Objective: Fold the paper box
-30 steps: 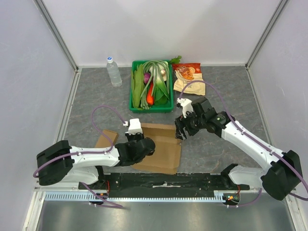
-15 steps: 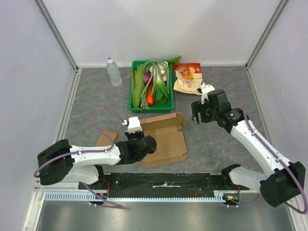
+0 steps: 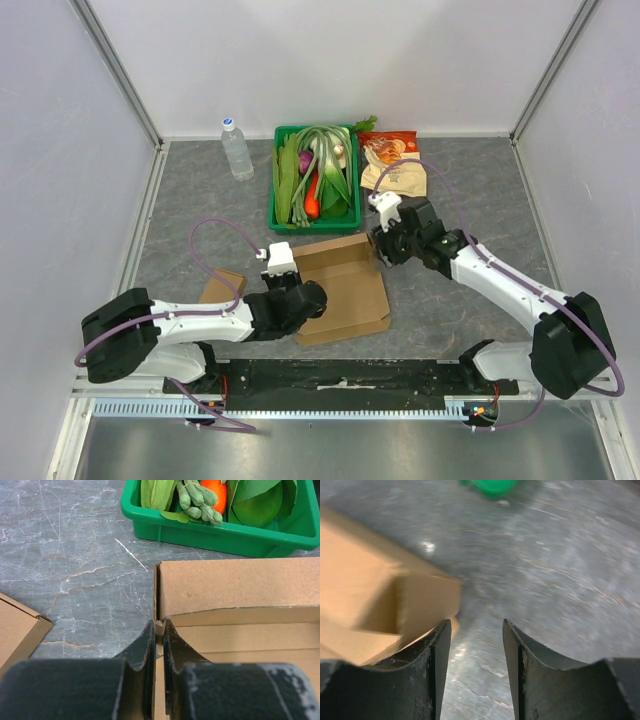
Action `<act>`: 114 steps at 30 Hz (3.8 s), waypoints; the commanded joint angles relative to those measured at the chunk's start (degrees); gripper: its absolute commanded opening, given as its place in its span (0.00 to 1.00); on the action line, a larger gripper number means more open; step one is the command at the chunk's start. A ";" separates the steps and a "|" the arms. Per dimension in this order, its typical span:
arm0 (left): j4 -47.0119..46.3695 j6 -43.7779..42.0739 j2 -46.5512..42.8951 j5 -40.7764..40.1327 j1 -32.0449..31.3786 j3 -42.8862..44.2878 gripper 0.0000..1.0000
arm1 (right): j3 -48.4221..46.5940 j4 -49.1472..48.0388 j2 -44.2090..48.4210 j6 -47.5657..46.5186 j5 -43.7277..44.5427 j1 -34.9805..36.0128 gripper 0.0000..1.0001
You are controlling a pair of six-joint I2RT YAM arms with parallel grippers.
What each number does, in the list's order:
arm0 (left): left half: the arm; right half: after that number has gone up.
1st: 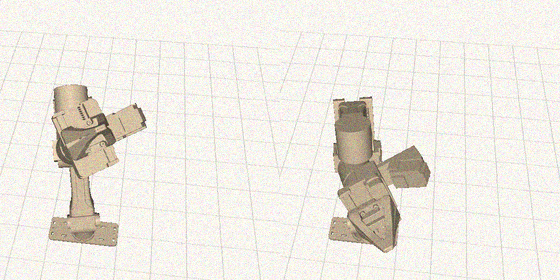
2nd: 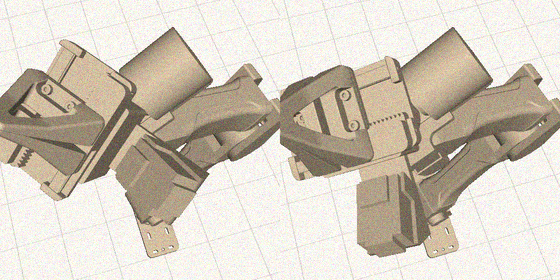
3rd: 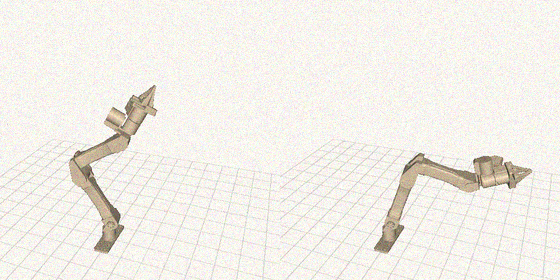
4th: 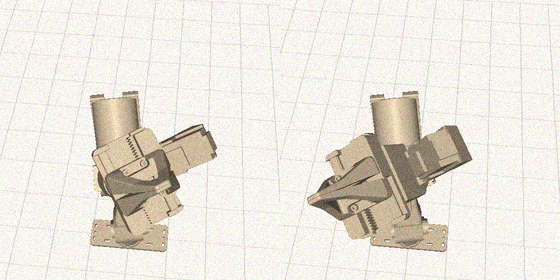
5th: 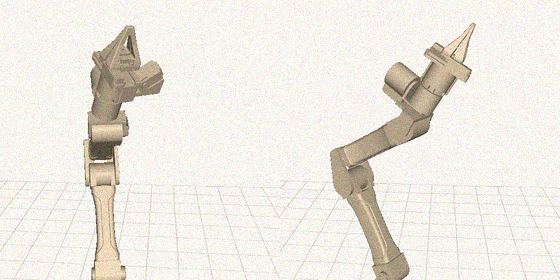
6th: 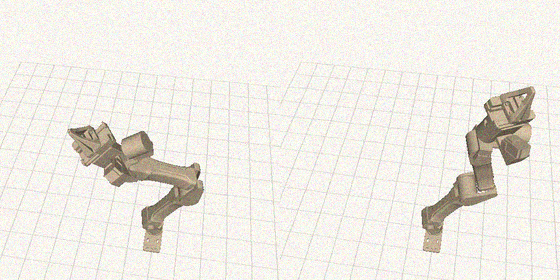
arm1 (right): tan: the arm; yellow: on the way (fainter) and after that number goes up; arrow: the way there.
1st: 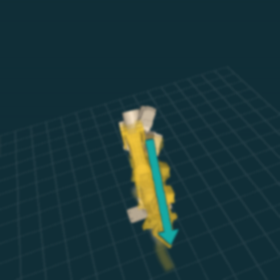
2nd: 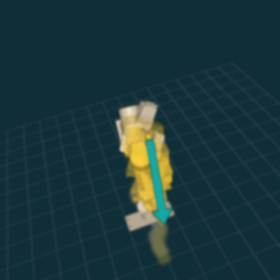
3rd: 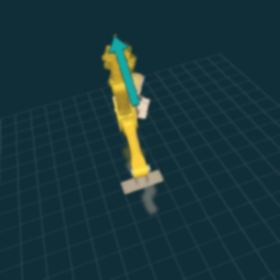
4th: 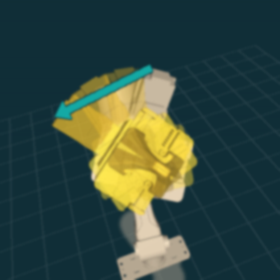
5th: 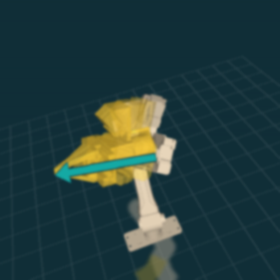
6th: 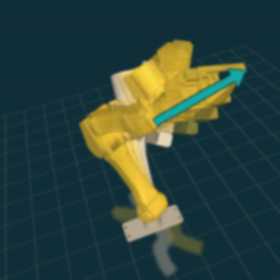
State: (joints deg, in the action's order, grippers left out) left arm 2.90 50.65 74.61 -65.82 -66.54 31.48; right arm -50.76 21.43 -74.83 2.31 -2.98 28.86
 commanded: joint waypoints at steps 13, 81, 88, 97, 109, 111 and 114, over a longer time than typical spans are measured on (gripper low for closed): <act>-2.72 -1.43 -0.17 -2.03 0.27 0.86 0.02 | 6.72 -17.27 6.27 -2.49 -11.27 3.92 0.66; -5.62 -3.28 2.56 0.52 0.27 1.91 0.02 | 21.58 -29.34 12.95 -1.51 -12.48 -2.23 0.52; -6.06 -3.46 2.30 0.61 0.27 1.74 0.02 | 22.55 -33.73 13.22 -1.87 -13.18 -1.35 0.55; -6.59 -3.98 2.21 0.70 0.27 1.30 0.02 | 24.22 -43.39 8.65 -1.87 -16.61 0.14 0.48; -7.03 -4.42 2.12 0.78 0.27 1.30 0.02 | 24.84 -55.09 0.83 -5.20 -13.73 3.04 0.27; -7.11 -4.42 2.12 0.78 0.27 1.30 0.02 | 24.66 -56.92 -0.40 -5.38 -11.88 4.18 0.22; -7.11 -4.60 2.29 0.78 0.27 1.47 0.02 | 25.01 -60.44 -2.16 -4.77 -10.21 4.80 0.26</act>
State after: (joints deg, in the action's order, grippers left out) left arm -0.08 46.39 77.21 -63.42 -65.98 31.66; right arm -25.74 -29.98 -75.09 -2.22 -14.28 31.79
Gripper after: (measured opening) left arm 0.107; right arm 0.226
